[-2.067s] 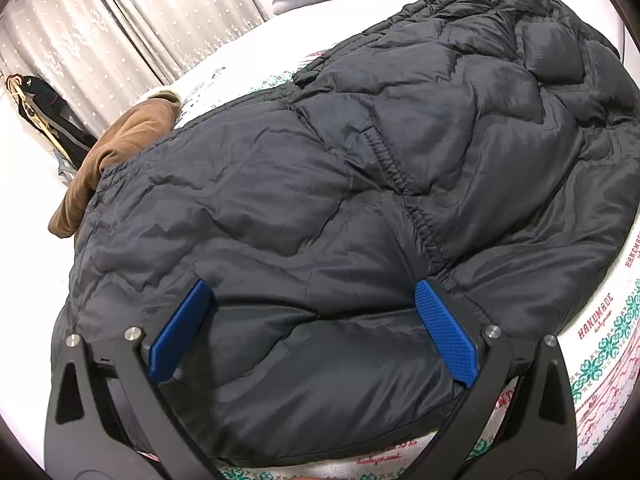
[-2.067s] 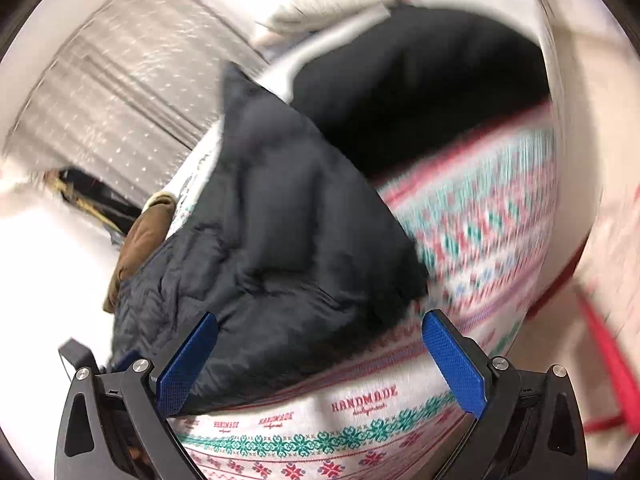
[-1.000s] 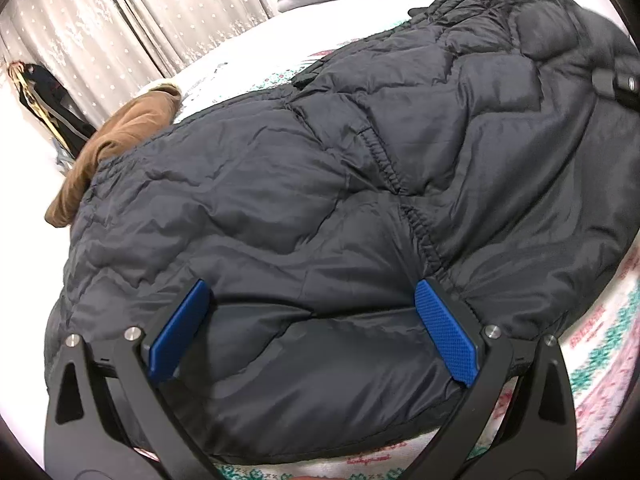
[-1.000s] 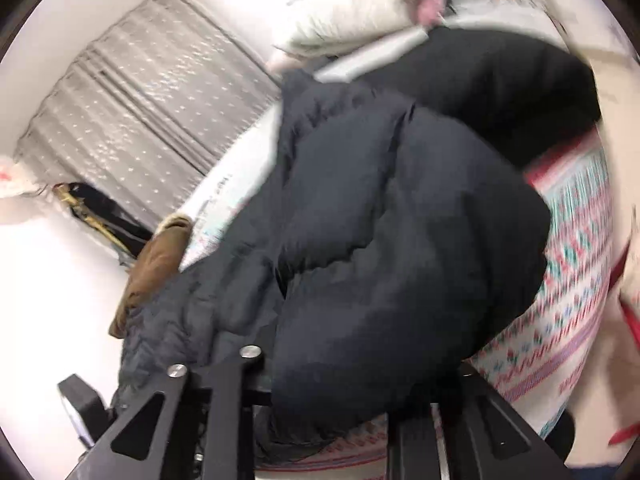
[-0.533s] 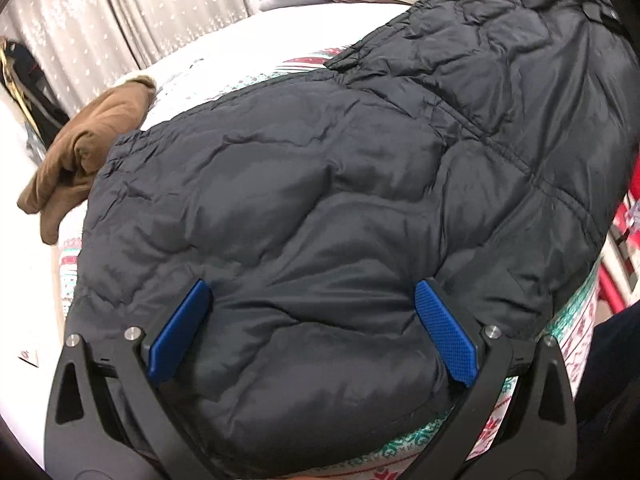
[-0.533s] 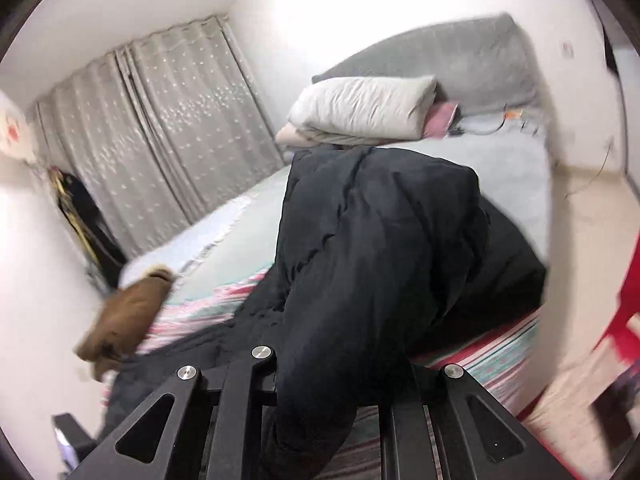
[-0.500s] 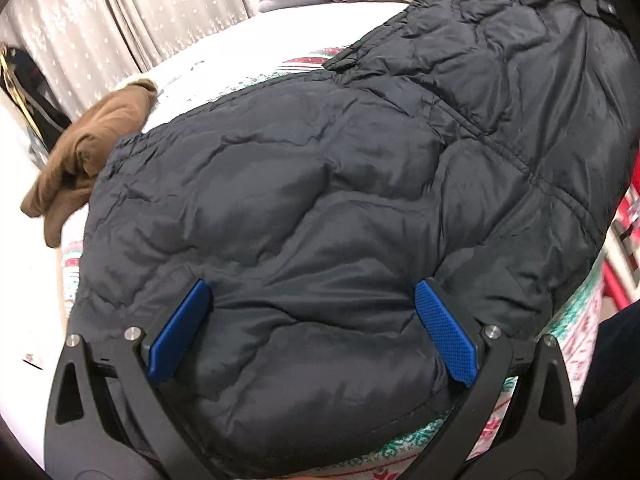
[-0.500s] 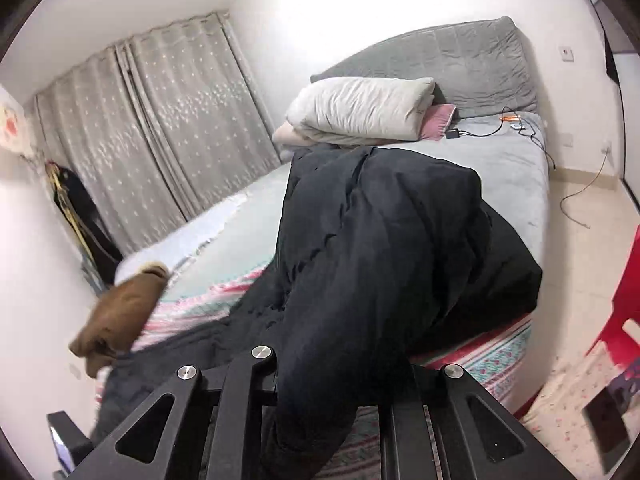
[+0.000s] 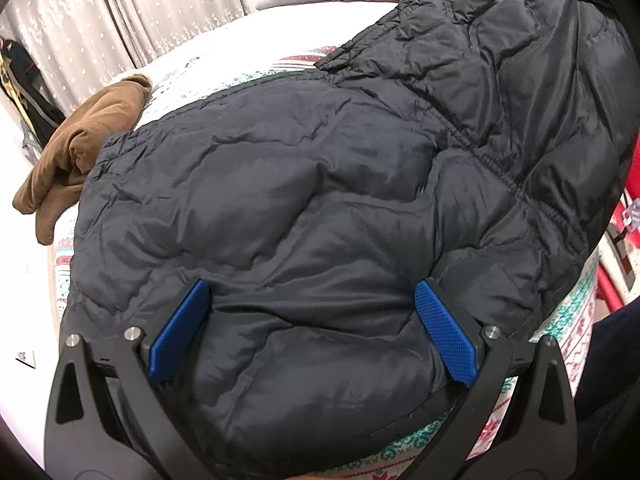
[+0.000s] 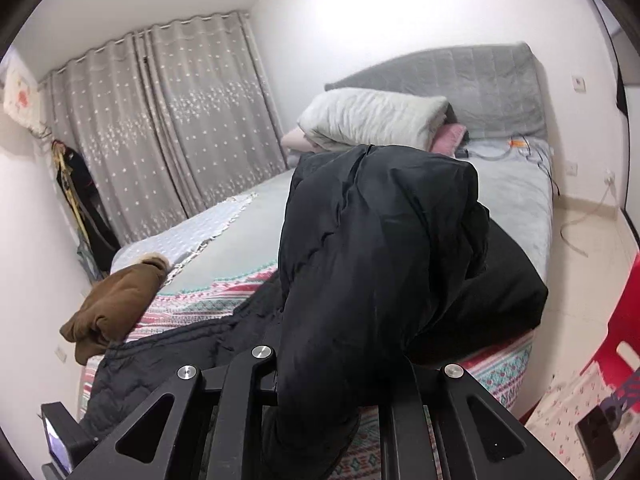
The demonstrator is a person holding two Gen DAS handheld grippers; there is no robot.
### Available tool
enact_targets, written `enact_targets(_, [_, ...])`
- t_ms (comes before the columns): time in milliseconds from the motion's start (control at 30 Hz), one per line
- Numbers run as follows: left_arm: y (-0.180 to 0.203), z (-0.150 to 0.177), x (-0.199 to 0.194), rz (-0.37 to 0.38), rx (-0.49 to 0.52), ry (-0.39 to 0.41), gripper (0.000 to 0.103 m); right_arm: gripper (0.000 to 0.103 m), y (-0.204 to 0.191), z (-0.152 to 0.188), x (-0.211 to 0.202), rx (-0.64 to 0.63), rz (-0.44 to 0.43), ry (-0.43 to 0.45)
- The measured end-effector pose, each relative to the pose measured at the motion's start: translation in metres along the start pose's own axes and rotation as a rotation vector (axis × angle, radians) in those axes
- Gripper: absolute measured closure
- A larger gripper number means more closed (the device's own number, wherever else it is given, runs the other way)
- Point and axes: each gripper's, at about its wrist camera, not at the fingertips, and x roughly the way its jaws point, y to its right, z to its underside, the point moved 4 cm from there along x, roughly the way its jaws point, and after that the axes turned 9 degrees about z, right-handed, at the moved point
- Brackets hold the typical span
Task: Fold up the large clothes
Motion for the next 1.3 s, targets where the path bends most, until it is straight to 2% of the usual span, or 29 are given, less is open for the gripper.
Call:
enact_targets(167, [-0.008,0.001,-0.011,0.022,-0.035,0.027,0.0,0.088,-0.032,-0.002,-0.008,-0.08,-0.004,0.07])
enact_targets(400, [-0.044,0.007,-0.03,0.044,-0.127,0.062,0.0,0.088,-0.086,0.003,-0.023,-0.209,-0.048,0.171])
enact_targets(567, [-0.07,0.016,-0.04,0.039,-0.192,0.073,0.0,0.088,-0.138,0.021,-0.033,-0.371,-0.075,0.258])
enact_targets(700, [-0.091,0.022,-0.05,0.039,-0.24,0.086,0.0,0.088,-0.174,0.039,-0.036,-0.472,-0.108,0.285])
enact_targets(800, [-0.11,0.027,-0.063,0.031,-0.29,0.112,0.0,0.088,-0.198,0.057,-0.035,-0.542,-0.135,0.288])
enact_targets(933, [-0.157,0.035,-0.091,0.029,-0.437,0.18,0.0,0.088,-0.236,0.093,-0.031,-0.666,-0.196,0.258])
enact_targets(1100, [-0.207,0.046,-0.11,0.045,-0.596,0.229,0.0,0.087,-0.283,0.167,-0.023,-0.917,-0.262,0.184])
enact_targets(1200, [-0.214,0.049,-0.109,0.074,-0.635,0.223,0.0,0.083,-0.297,0.207,-0.024,-1.079,-0.253,0.216])
enact_targets(1300, [-0.206,0.048,-0.1,0.147,-0.64,0.199,0.0,0.082,-0.299,0.222,-0.025,-1.136,-0.267,0.213])
